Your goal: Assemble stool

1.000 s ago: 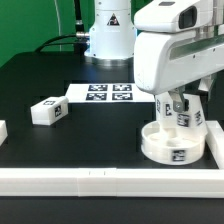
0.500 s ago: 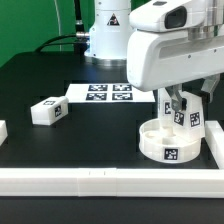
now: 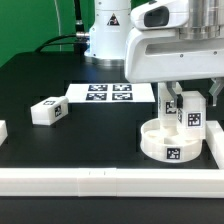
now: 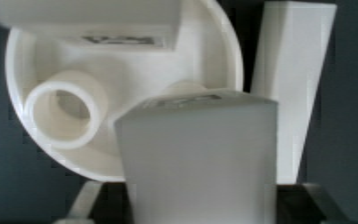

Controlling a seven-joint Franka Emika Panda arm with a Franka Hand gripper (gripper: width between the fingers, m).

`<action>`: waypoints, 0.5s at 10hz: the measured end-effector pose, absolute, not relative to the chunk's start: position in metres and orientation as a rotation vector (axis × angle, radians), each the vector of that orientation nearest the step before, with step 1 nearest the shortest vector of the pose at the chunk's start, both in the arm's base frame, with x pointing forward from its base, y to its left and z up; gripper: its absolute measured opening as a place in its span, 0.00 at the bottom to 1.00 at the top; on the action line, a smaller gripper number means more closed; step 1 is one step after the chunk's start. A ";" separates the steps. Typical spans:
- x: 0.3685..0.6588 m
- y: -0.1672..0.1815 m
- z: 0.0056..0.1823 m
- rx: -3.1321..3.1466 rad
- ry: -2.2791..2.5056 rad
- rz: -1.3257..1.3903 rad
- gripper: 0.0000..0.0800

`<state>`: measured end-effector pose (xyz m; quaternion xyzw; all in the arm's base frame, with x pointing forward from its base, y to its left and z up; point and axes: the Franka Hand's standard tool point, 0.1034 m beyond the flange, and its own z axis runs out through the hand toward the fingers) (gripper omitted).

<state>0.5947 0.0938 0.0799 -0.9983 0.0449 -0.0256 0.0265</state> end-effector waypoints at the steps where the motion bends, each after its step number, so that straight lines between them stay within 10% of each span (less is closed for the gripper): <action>1: 0.595 0.095 0.080 -3.074 0.259 -0.076 0.43; 5: 0.594 0.098 0.080 -3.002 0.647 -0.061 0.43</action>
Offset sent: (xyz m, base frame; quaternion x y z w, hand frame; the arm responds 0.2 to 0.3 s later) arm -0.0013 0.0015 -0.0014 -0.0015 0.0075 0.1569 0.9876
